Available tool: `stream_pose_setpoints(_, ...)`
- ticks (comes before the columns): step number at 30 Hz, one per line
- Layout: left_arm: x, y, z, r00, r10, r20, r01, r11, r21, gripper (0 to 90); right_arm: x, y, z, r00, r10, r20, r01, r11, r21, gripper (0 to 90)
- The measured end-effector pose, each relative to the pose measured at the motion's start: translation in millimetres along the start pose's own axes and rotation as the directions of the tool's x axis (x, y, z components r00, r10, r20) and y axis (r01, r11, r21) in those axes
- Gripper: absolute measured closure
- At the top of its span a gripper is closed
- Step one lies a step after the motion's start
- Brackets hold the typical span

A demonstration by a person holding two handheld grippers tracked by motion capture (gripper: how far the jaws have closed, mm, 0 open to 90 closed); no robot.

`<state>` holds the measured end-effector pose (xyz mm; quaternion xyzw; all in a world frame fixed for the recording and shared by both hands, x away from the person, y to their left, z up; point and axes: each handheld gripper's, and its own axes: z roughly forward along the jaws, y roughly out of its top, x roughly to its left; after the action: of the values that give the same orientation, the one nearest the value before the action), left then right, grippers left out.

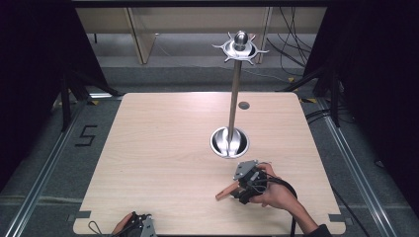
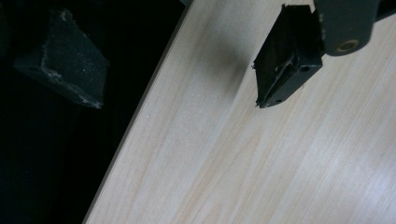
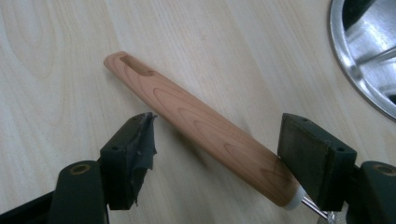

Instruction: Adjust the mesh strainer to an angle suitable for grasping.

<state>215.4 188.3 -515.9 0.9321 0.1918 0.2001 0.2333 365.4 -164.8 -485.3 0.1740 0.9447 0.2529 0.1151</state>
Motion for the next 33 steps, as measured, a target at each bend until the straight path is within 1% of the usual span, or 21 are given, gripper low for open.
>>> stream_pose_setpoints(1,0.1,-0.3,0.4,1.0,0.0,-0.006,0.0,1.0,0.001,16.6,0.3,0.7,0.8,1.0,-0.002,-0.007,0.002,1.0,0.008,28.6)
stream_pose_setpoints(3,0.0,-0.1,0.2,1.0,-0.002,-0.002,0.002,1.0,-0.001,16.6,0.1,1.2,1.6,1.0,0.001,-0.006,-0.001,1.0,0.008,28.8)
stream_pose_setpoints(4,-0.1,0.1,-0.3,1.0,-0.001,0.002,0.001,1.0,0.001,16.6,0.5,1.7,3.6,0.9997,0.019,-0.016,-0.019,1.0,0.014,29.4)
stream_pose_setpoints(5,0.5,0.2,-0.1,0.9999,0.006,0.01,-0.006,1.0,0.002,16.6,-0.8,2.3,4.7,0.9997,-0.003,-0.023,0.004,1.0,0.018,29.6)
stream_pose_setpoints(7,-0.1,-0.1,-0.1,1.0,0.001,-0.003,-0.001,1.0,0.001,16.6,-1.0,2.2,5.8,0.9997,0.005,-0.023,-0.004,1.0,0.018,29.9)
stream_pose_setpoints(8,-0.3,0.0,0.1,1.0,-0.001,-0.002,0.001,1.0,-0.001,16.6,-1.1,2.2,6.3,0.9995,0.008,-0.03,-0.008,1.0,0.022,30.7)
stream_pose_setpoints(9,-0.3,0.1,0.1,1.0,-0.001,0.001,0.001,1.0,-0.002,16.6,-1.8,2.4,7.4,0.9994,-0.006,-0.033,0.007,1.0,0.023,32.4)
stream_pose_setpoints(10,0.2,0.2,0.0,0.9999,0.005,0.009,-0.005,1.0,0.002,16.6,-1.2,2.1,7.4,0.9986,0.002,-0.053,0.0,0.999,0.045,36.6)
stream_pose_setpoints(12,0.7,0.3,0.5,0.9999,0.005,0.009,-0.005,0.9999,0.009,16.6,-1.2,1.9,8.1,0.9983,0.006,-0.057,-0.003,0.999,0.051,37.2)
stream_pose_setpoints(13,0.5,0.4,0.6,1.0,0.006,0.005,-0.006,0.9999,0.01,16.6,-1.0,1.9,8.1,0.9976,0.013,-0.068,-0.009,0.998,0.057,40.7)
stream_pose_setpoints(15,0.4,0.5,0.7,0.9999,0.005,0.011,-0.005,1.0,0.005,16.6,-0.1,2.0,7.6,0.997,0.011,-0.077,-0.006,0.998,0.058,43.3)
stream_pose_setpoints(18,0.5,0.4,0.7,0.9999,0.006,0.008,-0.006,0.9999,0.01,16.6,-0.6,2.1,8.0,0.9969,-0.001,-0.078,0.005,0.999,0.052,43.9)
stream_pose_setpoints(19,0.4,0.5,0.7,0.9999,0.005,0.01,-0.005,0.9999,0.009,16.6,-0.4,2.8,7.2,0.9961,-0.002,-0.089,0.007,0.998,0.066,46.2)
stream_pose_setpoints(24,0.3,0.4,0.6,0.9999,0.005,0.01,-0.005,1.0,0.009,16.5,0.1,5.0,6.5,0.9962,-0.01,-0.087,0.018,0.996,0.086,48.8)
stream_pose_setpoints(26,0.2,0.1,0.7,0.9999,0.005,0.013,-0.005,1.0,-0.002,16.6,1.3,6.8,5.7,0.9956,-0.023,-0.091,0.033,0.994,0.103,52.7)
stream_pose_setpoints(28,-0.5,-0.3,0.5,1.0,-0.001,-0.003,0.001,1.0,0.0,16.6,1.9,7.2,5.2,0.9956,-0.013,-0.093,0.023,0.993,0.114,53.2)
stream_pose_setpoints(29,-0.6,-0.2,0.3,1.0,0.0,0.001,0.0,1.0,0.002,16.6,1.4,7.7,5.3,0.996,-0.021,-0.087,0.03,0.993,0.113,53.9)
stream_pose_setpoints(30,-0.7,-0.1,0.2,1.0,-0.001,0.001,0.001,1.0,0.0,16.5,0.4,8.5,5.8,0.9949,-0.042,-0.091,0.053,0.992,0.115,55.1)
stream_pose_setpoints(31,-0.4,0.0,0.5,1.0,0.002,0.007,-0.002,1.0,-0.001,16.5,0.4,8.5,5.8,0.9949,-0.042,-0.091,0.053,0.992,0.115,55.1)
stream_pose_setpoints(32,-0.4,-0.1,0.9,1.0,0.003,0.006,-0.003,1.0,0.003,16.5,-1.2,9.1,5.6,0.992,-0.049,-0.116,0.064,0.99,0.127,57.6)
stream_pose_setpoints(33,-0.4,-0.1,0.9,1.0,0.003,0.006,-0.003,1.0,0.003,16.5,-1.2,9.1,5.6,0.992,-0.049,-0.116,0.064,0.99,0.127,57.6)
